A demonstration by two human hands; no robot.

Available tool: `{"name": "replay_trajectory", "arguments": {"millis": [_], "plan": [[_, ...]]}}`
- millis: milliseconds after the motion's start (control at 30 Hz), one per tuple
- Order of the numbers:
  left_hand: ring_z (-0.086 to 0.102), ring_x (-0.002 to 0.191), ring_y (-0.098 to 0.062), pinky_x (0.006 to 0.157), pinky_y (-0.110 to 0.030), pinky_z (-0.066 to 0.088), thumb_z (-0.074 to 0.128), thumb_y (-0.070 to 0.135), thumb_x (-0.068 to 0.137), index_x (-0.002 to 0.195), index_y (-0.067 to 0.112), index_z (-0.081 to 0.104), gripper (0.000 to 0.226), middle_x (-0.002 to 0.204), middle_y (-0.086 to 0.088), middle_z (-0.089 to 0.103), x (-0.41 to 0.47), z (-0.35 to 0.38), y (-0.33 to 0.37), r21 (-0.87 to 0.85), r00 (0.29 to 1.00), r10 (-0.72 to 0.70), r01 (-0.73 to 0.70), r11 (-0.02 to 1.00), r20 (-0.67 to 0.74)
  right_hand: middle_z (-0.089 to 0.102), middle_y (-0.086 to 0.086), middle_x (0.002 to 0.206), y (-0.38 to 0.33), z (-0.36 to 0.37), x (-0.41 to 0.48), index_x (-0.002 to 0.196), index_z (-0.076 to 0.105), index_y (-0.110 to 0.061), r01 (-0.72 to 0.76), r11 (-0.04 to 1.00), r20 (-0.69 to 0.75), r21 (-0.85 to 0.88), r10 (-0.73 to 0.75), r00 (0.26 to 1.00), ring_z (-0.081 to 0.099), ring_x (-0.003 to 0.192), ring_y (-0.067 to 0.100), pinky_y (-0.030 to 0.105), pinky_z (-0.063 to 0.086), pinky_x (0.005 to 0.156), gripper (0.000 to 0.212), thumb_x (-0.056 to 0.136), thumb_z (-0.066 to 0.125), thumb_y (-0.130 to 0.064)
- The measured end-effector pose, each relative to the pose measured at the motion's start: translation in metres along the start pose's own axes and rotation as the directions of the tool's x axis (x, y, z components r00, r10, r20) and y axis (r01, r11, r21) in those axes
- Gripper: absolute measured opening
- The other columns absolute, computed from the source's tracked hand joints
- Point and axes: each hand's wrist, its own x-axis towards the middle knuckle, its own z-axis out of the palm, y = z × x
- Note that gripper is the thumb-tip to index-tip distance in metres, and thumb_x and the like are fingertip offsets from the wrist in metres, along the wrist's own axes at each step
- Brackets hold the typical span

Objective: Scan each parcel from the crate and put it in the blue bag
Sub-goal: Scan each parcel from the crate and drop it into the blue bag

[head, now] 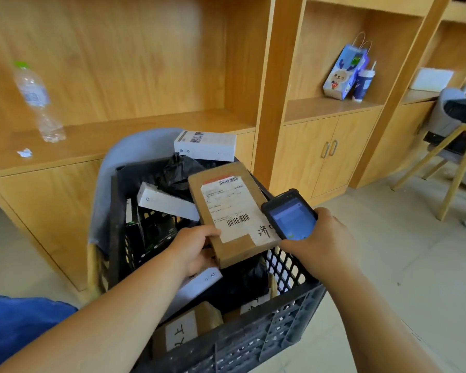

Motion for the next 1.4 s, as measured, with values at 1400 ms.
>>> {"name": "replay_trajectory", "arguments": {"millis": [1400], "plan": [[0.068,0.094,-0.028,0.084,-0.045,0.052,0.075,0.043,0.072,0.103,0.014,0.065,0.044,0.096,-0.006,0.074,-0.252,-0.227,-0.021,0.073,0.841,0.395,-0.398,0.915,-0.371,0.053,-0.003,0.1,-0.166,-0.039,-0.197,0.126,0.039,-0.026,0.523,0.846,0.29,-0.101,-0.478,0.829,0.053,0.084,0.019,0.036,0.051,0.066,0.085,0.057,0.08,-0.053]]}}
